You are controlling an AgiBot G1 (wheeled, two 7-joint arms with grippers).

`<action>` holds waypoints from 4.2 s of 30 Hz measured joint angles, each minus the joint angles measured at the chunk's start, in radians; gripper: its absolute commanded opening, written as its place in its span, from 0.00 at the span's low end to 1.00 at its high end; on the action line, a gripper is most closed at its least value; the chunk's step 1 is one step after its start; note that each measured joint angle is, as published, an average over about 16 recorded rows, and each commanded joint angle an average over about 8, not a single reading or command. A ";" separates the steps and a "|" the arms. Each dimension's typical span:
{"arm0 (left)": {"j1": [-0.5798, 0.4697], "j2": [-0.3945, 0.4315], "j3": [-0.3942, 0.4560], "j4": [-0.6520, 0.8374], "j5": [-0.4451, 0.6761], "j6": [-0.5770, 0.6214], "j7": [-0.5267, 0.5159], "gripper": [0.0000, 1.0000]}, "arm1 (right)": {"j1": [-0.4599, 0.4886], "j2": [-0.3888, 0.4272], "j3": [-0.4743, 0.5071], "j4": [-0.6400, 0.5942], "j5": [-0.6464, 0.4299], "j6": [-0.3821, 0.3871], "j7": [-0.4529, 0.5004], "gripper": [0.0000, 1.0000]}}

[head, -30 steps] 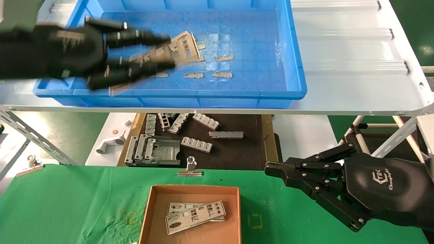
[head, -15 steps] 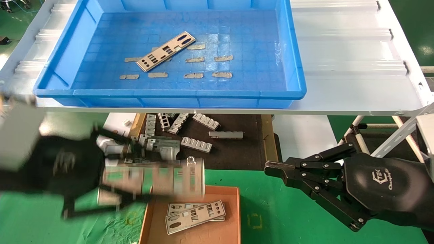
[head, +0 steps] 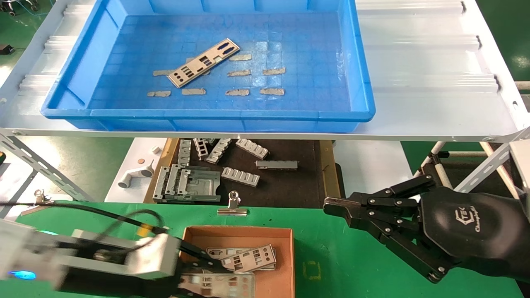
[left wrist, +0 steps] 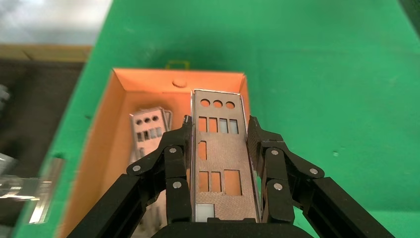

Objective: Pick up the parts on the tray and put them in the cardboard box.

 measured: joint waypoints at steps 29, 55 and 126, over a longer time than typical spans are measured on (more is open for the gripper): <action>0.053 0.275 0.031 0.391 0.055 -0.151 0.091 0.76 | 0.000 0.000 0.000 0.000 0.000 0.000 0.000 0.00; 0.032 0.278 -0.010 0.504 -0.021 -0.007 0.136 1.00 | 0.000 0.000 0.000 0.000 0.000 0.000 0.000 0.46; 0.350 -0.084 -0.734 -0.227 -0.240 0.163 -0.264 1.00 | 0.000 0.000 0.000 0.000 0.000 0.000 0.000 1.00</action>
